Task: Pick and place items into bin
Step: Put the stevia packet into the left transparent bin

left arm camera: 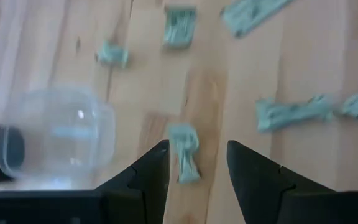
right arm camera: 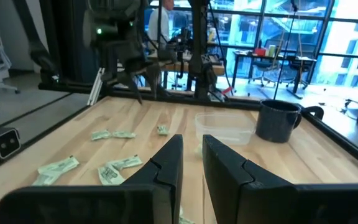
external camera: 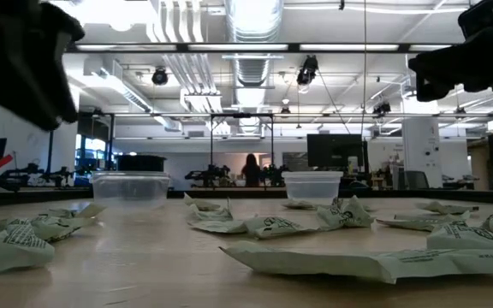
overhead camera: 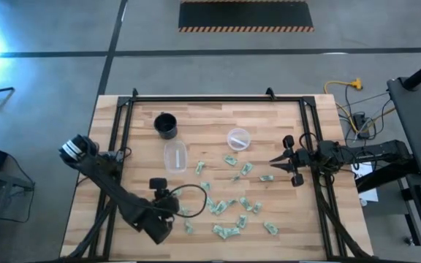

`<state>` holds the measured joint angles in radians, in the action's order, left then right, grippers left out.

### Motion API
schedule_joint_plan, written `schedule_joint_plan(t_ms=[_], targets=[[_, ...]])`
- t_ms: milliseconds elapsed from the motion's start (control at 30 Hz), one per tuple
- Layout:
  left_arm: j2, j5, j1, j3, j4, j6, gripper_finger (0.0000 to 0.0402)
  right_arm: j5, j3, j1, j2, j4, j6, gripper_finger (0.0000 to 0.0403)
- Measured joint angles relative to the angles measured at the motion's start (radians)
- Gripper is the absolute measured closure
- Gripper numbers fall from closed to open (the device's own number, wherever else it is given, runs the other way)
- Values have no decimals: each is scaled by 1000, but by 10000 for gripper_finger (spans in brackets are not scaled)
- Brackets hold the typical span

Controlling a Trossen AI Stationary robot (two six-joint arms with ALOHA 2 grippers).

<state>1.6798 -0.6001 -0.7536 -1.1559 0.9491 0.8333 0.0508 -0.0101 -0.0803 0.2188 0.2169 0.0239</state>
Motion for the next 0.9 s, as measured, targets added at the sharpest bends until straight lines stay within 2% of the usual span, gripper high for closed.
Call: schedule_joint_plan(t_ms=[167, 267, 433, 733, 900], targets=[[12, 19, -1, 8, 94, 111, 258, 5, 0, 0, 1, -2, -29, 351], [-9, 20, -1, 46, 58, 131, 258, 7, 0, 0, 5, -2, -29, 351], [-69, 24, -1, 209, -139, 130, 258, 10, 0, 0, 14, -3, -32, 351], [-281, -9, 1, 487, -453, 112, 258, 13, 0, 0, 20, -2, -24, 351], [-339, -8, 2, 617, -710, 46, 258, 13, 0, 0, 20, -2, -24, 351]])
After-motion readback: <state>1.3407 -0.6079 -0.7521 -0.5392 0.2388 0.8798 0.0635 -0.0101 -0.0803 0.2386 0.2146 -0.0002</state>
